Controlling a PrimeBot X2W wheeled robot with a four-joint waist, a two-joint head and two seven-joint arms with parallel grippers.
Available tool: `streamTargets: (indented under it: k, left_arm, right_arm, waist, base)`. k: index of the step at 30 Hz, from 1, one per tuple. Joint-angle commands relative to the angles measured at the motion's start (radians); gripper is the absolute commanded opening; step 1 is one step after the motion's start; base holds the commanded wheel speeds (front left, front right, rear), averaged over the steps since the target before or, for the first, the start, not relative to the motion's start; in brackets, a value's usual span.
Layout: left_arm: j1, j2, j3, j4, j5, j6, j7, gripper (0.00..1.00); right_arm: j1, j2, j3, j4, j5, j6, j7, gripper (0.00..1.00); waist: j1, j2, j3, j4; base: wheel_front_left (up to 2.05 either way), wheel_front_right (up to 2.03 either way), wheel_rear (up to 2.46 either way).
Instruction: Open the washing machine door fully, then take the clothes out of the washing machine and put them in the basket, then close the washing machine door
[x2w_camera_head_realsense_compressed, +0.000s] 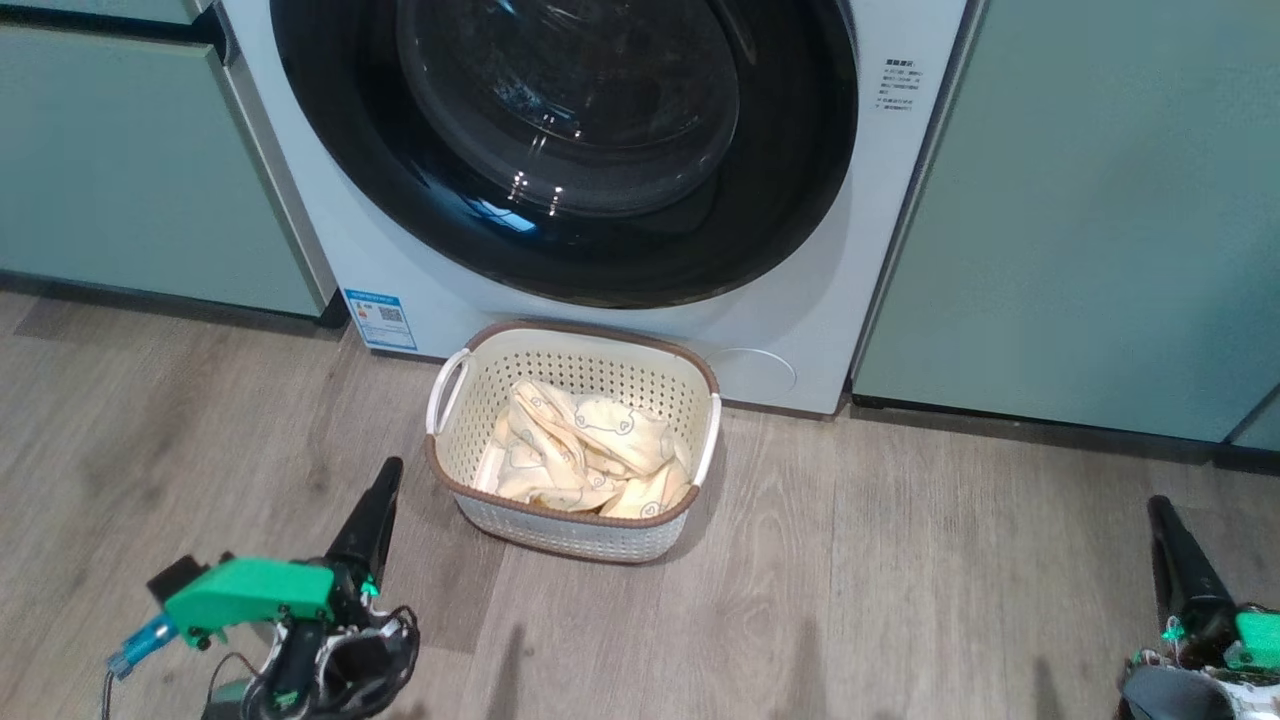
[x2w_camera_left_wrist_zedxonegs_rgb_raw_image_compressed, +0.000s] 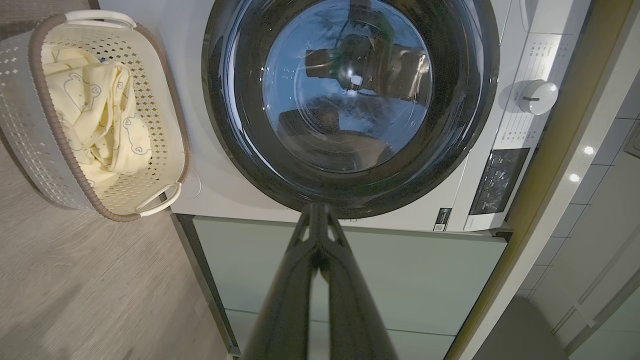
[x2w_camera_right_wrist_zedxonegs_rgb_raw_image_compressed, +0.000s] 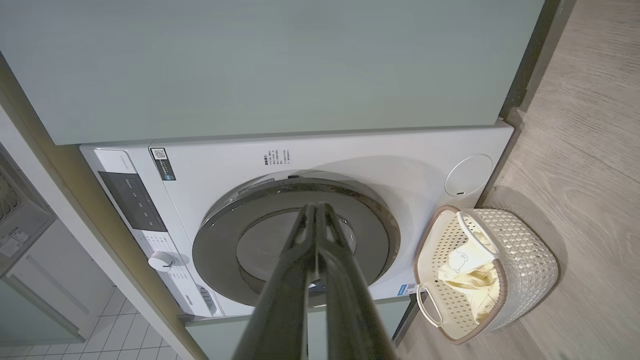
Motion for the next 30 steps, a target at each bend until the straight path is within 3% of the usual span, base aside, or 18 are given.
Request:
streamTargets:
  k: [1, 30]
  left_arm:
    - [-0.025, 0.007, 0.037, -0.036, -0.005, -0.002, 0.007, 0.0]
    - [-0.025, 0.007, 0.037, -0.036, -0.005, -0.002, 0.006, 0.0]
  right_arm:
    - [-0.055, -0.018, 0.015, -0.036, 0.007, 0.003, 0.005, 0.0]
    - [-0.055, -0.018, 0.016, -0.036, 0.007, 0.003, 0.005, 0.0]
  waist:
    - [0.0, 0.0, 0.0, 0.0]
    - [0.0, 0.0, 0.0, 0.0]
  base:
    - [0.0, 0.0, 0.0]
    - [0.0, 0.0, 0.0]
